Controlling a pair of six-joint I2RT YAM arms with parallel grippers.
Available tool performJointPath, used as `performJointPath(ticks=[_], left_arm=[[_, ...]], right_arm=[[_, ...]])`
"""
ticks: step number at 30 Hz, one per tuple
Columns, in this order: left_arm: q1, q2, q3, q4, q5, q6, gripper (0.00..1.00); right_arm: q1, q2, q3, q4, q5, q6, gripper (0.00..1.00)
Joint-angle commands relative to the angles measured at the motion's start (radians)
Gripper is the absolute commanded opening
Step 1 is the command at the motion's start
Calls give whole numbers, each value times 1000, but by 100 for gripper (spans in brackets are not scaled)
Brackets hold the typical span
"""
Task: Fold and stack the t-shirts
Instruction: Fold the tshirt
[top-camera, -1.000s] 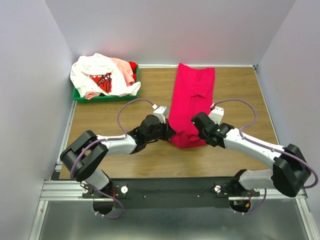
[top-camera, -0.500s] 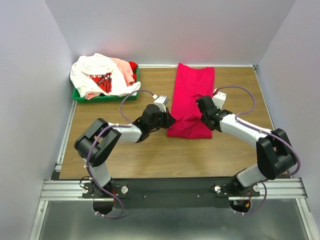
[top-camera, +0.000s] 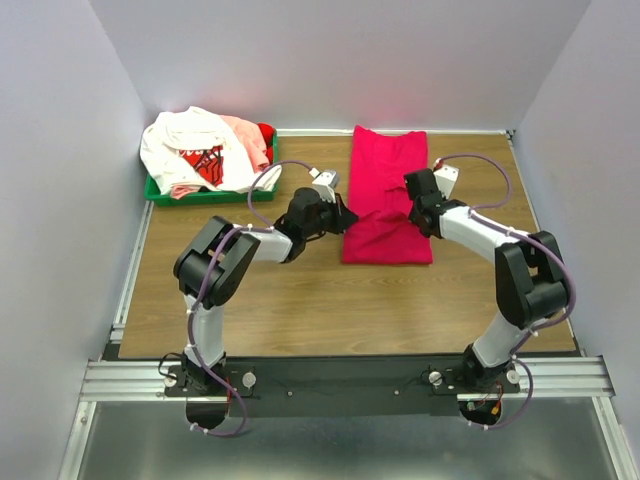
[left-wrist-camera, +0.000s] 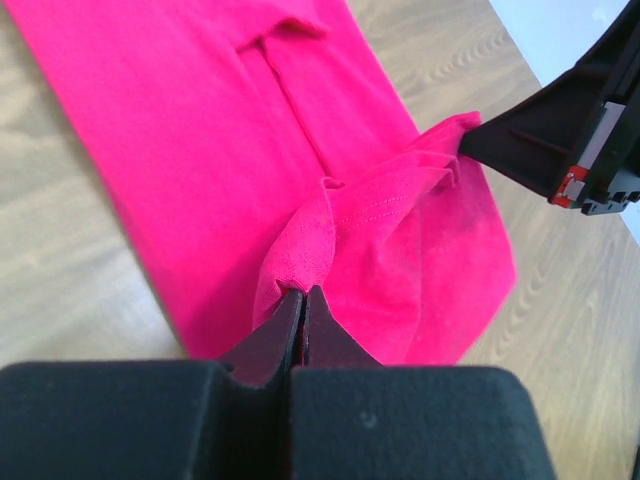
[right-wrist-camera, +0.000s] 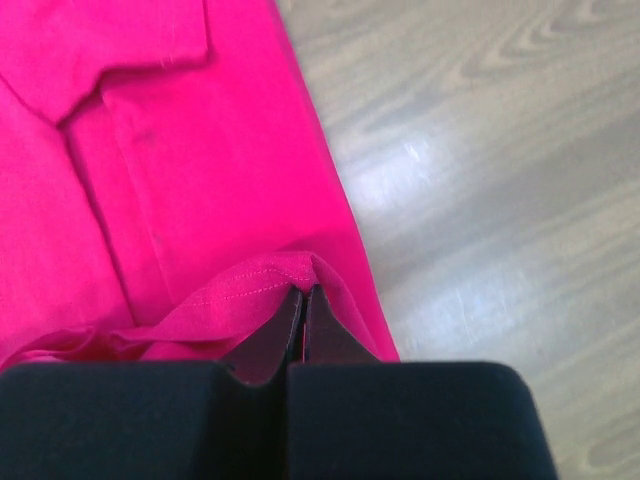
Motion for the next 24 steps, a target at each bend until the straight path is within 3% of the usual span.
performJointPath(ticks=[1,13,24], left_arm=[[51,61,58,48,72,29,0],[109,237,299,-13,221,46,0],[149,351,461,-82,249,48,0]], right_arm=[[-33,64,83,56,-31,-50,0],[-89,228,244,62,-74,-91,0],[-126,311,329,61,-104,-105,0]])
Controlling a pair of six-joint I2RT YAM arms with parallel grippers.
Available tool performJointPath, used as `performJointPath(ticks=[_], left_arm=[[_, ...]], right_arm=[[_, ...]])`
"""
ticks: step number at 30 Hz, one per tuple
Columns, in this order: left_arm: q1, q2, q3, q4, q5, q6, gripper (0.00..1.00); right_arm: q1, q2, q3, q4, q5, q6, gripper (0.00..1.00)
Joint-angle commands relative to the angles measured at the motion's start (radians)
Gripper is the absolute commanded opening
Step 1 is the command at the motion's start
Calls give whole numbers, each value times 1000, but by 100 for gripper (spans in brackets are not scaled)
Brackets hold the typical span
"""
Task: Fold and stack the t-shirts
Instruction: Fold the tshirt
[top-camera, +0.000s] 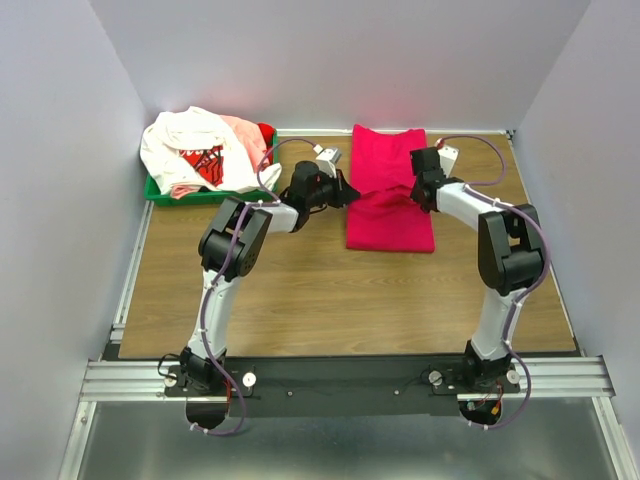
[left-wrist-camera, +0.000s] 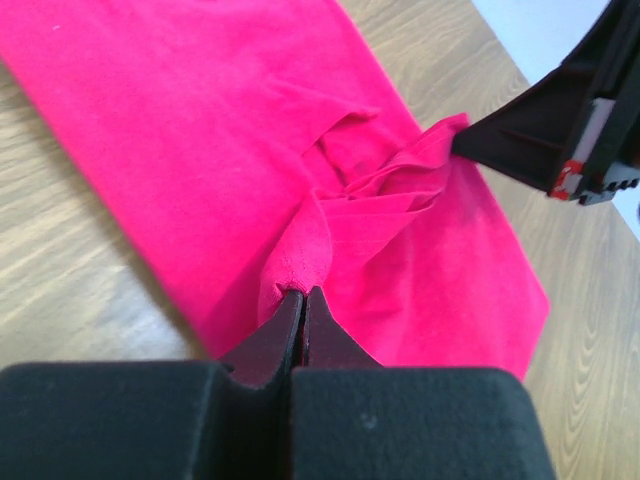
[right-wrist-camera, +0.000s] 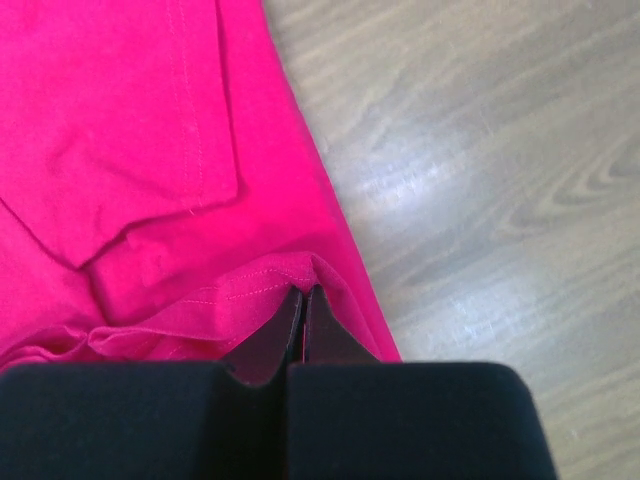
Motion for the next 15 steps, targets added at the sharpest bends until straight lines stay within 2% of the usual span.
performJointPath(ticks=[1,6,9,10,12,13,15], left_arm=[[20,37,47,-29,42,11,0],[21,44,54,-31,39,-26,0],[21,35,45,-31,30,-40,31],[21,20,39,-29,25,-41,47],[21,0,13,-23,22,-41,55],[21,-26,5,-23,20,-37,57],[21,-54,-22,-23,14,-34,62]], right_arm=[[-16,47,62,17,-24,-21,0],[-22,81,85,17,-31,-22,0],[-28,91,98,17,-50,-27,1],[-28,84,101,17,-56,-32,15],[-30,67,106,16,-68,-45,39],[-28,59,108,16,-71,-52,63],[-28,19,105,16,-79,-67,75]])
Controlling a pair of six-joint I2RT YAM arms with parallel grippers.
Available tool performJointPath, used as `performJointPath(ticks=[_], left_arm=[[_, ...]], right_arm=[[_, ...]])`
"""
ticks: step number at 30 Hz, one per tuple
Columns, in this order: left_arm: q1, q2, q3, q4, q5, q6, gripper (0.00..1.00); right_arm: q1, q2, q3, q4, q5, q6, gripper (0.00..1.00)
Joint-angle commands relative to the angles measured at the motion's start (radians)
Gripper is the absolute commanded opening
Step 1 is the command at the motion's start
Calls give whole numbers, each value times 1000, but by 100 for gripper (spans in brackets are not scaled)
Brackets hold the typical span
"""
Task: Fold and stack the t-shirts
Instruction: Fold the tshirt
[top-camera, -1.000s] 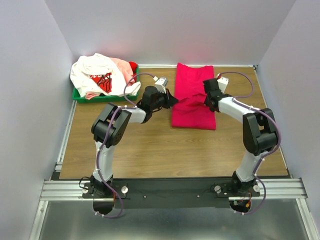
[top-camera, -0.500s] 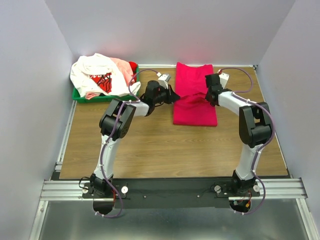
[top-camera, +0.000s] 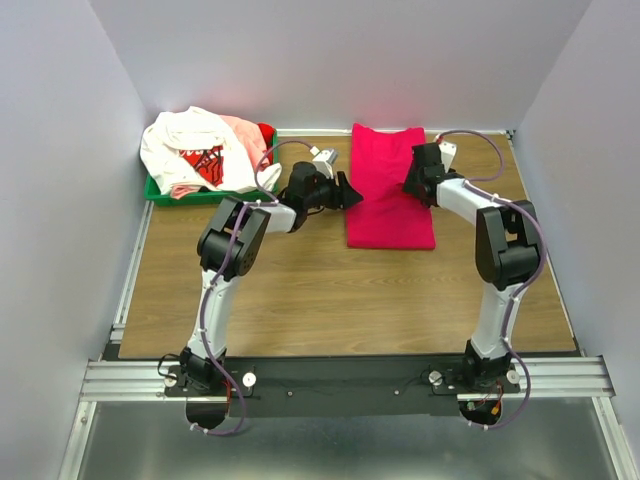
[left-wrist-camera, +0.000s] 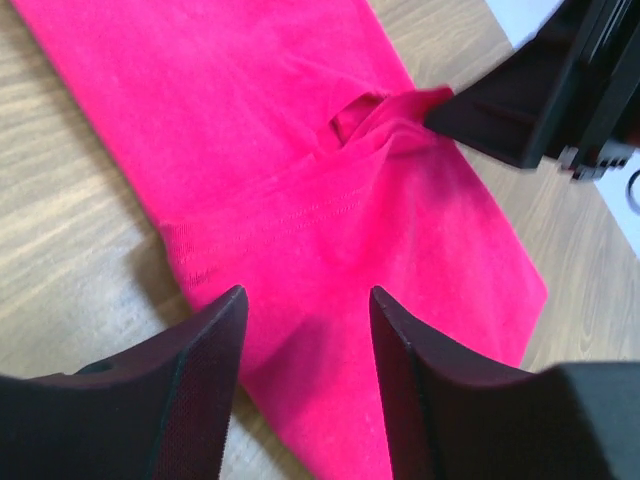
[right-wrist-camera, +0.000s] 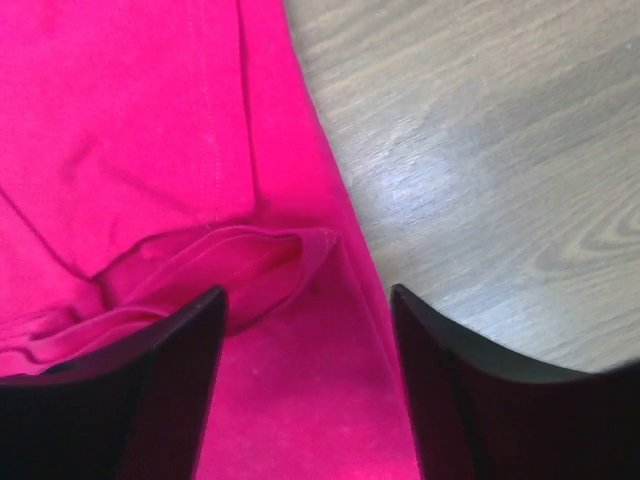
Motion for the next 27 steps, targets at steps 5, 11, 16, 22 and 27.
performJointPath(ticks=[5,11,16,22,27], left_arm=[[-3,-192,-127,-15,-39,30,62],[-23,-322,-278,-55,-111,62,62],[-62,-365,-354,-115,-139,85,61],[-89,-390,-425,-119,-151,79,61],[-114,-401,-459,-119,-170,73,61]], right_arm=[[-6,-162,-30,8,-70,-37,84],[-8,-316,-212,8,-178,-16,83],[-6,-404,-378,4,-235,18,79],[-6,-438,-495,5,-222,55,67],[-8,-453,-555,5,-189,75,64]])
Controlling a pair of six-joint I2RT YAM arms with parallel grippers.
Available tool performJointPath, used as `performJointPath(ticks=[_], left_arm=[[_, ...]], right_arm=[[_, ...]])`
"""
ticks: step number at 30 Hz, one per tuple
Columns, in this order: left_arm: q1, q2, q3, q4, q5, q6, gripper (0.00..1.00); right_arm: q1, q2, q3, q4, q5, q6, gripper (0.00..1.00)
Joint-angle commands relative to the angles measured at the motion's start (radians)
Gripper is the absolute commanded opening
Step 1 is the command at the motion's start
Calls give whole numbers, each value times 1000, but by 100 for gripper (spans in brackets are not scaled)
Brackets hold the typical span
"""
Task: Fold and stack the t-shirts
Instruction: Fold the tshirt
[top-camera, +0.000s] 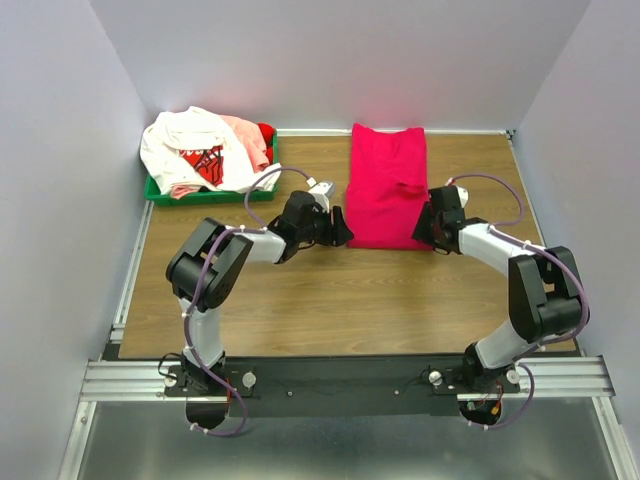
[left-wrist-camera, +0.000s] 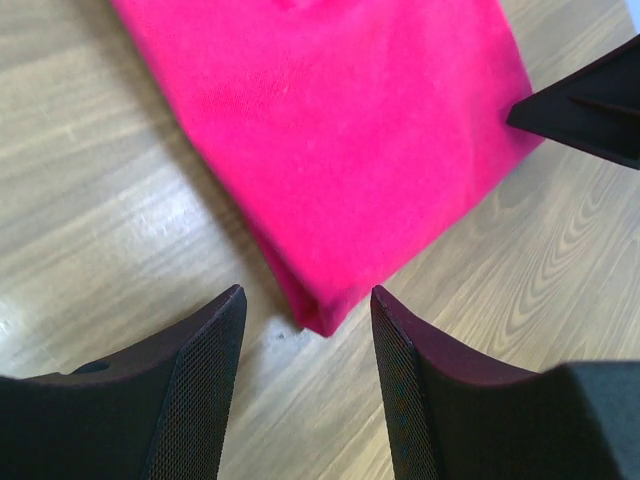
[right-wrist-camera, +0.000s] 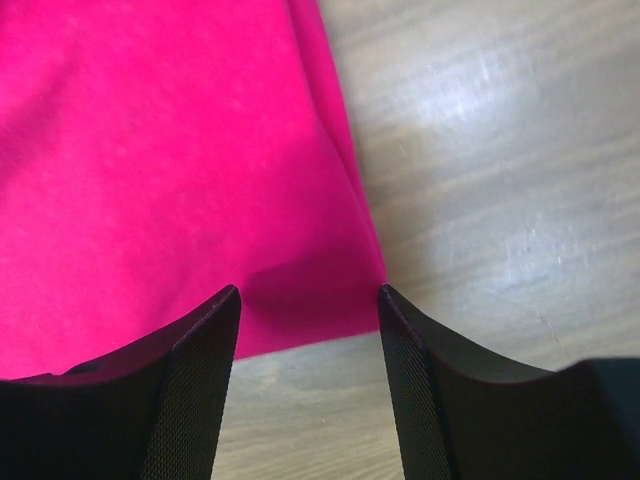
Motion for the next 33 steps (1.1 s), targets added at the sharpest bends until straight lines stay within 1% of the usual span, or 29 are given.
performJointPath(ticks=[1,12,18,24,28,29,30,31,33], left_arm=[[-20,-39,-13,1,-41,10,61],[-54,-34,-15,-16,-90,-2,60],[-55,-46,-24,-18,-98,-2,60],[-55,-53,-30,-22,-102,1,60],[-57,-50,-29,-36,-125,6,59],[-57,-46,-24,-50,-137,7,59],[-60,-46,-19,-59,-147,9,58],[-61,-43,-16,-71,-159,13,58],[-66,-40,-3,-106,-194,18,57]], right_arm=[[-8,-35,-44,-10,16,32,63],[-8,-55,-104,-9,71,41,59],[-20,-38,-90,0,105,27,58],[-38,8,-64,17,82,13,52],[-40,27,-70,33,36,4,44],[-40,31,-71,36,27,3,38],[-40,34,-78,37,10,1,35],[-38,36,-81,39,4,1,26],[-38,39,-85,37,-4,1,17]])
